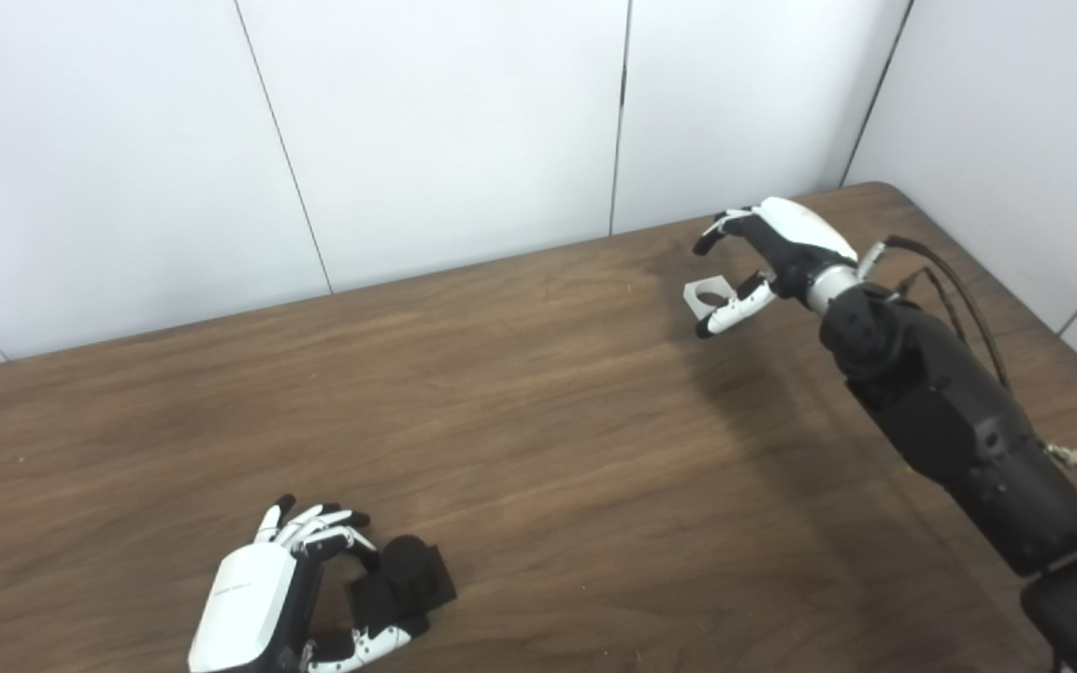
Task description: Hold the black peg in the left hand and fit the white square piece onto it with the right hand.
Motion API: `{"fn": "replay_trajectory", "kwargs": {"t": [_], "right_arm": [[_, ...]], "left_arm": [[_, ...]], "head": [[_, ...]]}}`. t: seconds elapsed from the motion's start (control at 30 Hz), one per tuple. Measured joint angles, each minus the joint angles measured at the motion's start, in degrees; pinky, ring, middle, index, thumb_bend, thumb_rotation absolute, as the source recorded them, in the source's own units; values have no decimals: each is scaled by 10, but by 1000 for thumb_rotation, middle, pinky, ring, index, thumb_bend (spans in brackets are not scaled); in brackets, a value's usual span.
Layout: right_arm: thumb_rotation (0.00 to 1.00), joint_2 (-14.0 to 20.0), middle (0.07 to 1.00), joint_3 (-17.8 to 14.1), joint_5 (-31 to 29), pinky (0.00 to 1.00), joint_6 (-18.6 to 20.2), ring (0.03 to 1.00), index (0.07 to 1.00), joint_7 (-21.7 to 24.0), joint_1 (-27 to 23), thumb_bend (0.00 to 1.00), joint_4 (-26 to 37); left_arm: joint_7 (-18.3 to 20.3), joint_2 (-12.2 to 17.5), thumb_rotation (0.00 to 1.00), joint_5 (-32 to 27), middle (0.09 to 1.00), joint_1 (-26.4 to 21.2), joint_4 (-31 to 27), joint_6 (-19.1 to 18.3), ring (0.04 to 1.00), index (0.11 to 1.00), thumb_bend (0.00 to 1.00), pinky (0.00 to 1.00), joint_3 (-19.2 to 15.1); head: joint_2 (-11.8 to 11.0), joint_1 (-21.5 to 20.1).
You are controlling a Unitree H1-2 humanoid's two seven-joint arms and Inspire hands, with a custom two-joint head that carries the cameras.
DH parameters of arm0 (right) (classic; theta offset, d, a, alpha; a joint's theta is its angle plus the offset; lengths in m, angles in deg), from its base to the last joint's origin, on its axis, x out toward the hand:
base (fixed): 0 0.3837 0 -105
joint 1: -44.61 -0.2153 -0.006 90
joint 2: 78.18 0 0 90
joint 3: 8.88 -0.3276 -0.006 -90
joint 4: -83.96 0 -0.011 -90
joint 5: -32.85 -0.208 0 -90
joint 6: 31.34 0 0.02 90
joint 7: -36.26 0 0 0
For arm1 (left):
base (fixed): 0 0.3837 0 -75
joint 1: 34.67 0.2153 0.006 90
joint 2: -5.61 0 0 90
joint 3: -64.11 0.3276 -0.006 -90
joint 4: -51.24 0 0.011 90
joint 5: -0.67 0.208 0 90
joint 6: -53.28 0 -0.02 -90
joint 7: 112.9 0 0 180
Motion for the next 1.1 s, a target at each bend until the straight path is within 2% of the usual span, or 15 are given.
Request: {"fn": "replay_trajectory", "kwargs": {"t": [0.27,0.47,1.1], "right_arm": [[172,8,901,45,47,1000,-3,966,711,33,-46,865,-44],[191,8,897,67,76,1000,-4,968,714,46,-74,867,-81],[196,9,908,113,134,1000,2,976,719,121,-146,866,-128]], "left_arm": [[3,0,46,0,758,0,-2,4,842,486,520,1000,-5],[4,0,46,0,757,2,-2,5,841,486,520,1000,-6],[15,-4,45,-4,770,10,-18,-11,852,486,519,1000,-7]], "head": [[2,-5],[4,-3],[10,9]]}}
